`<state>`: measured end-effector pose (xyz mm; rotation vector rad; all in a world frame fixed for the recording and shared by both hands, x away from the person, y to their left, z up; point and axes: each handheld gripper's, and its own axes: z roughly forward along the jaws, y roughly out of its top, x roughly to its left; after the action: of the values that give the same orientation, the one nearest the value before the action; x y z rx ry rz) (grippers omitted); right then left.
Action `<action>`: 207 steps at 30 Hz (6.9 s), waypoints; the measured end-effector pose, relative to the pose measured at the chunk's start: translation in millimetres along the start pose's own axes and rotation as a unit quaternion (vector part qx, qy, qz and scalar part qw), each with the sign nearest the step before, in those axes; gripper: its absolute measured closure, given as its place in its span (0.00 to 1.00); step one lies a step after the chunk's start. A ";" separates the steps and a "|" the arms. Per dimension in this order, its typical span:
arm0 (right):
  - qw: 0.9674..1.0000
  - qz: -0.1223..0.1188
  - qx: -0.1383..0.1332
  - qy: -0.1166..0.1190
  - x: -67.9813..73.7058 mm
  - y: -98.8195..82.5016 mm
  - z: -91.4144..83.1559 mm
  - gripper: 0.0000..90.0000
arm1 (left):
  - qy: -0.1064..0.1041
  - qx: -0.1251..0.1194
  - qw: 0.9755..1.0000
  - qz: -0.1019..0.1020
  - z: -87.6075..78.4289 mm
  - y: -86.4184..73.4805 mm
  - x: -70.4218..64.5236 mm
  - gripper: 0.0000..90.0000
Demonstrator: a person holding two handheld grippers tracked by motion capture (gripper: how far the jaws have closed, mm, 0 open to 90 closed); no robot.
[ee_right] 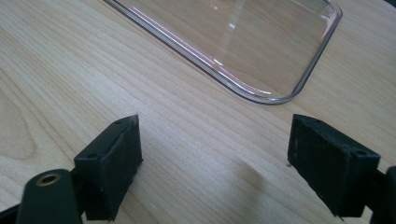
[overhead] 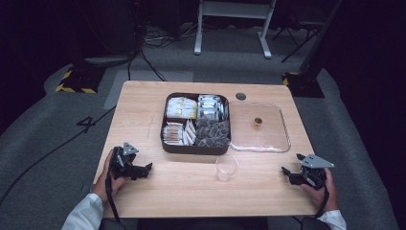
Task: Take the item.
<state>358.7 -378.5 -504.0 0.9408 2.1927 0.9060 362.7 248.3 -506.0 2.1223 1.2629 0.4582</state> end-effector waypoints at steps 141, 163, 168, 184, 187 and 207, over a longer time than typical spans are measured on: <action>1.000 0.002 0.001 0.004 -1.3 -0.4 -0.2 0.20 | -0.051 -0.066 0.989 0.124 62.0 196.6 18.6 1.00; 1.000 0.002 0.001 0.005 -1.4 -0.4 -0.2 0.20 | -0.058 -0.134 0.980 0.138 13.6 204.0 9.6 1.00; 1.000 0.003 0.001 0.005 -1.5 -0.4 -0.2 0.20 | -0.059 -0.151 0.975 0.153 0.7 204.3 1.0 1.00; 1.000 0.005 0.002 0.005 -1.8 -0.4 0.0 0.20 | -0.105 -0.181 0.960 0.189 -41.9 194.3 -32.5 1.00; 1.000 0.004 0.002 0.005 -1.7 -0.4 0.0 0.20 | -0.110 -0.180 0.956 0.202 -46.2 189.7 -40.8 1.00; 1.000 0.008 0.003 0.007 -2.3 -0.3 0.2 0.20 | -0.178 -0.184 0.935 0.244 -56.2 174.5 -92.3 1.00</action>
<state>360.1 -380.4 -503.7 0.9592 2.2039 0.9172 401.1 124.9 -346.6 2.0537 0.4009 0.4464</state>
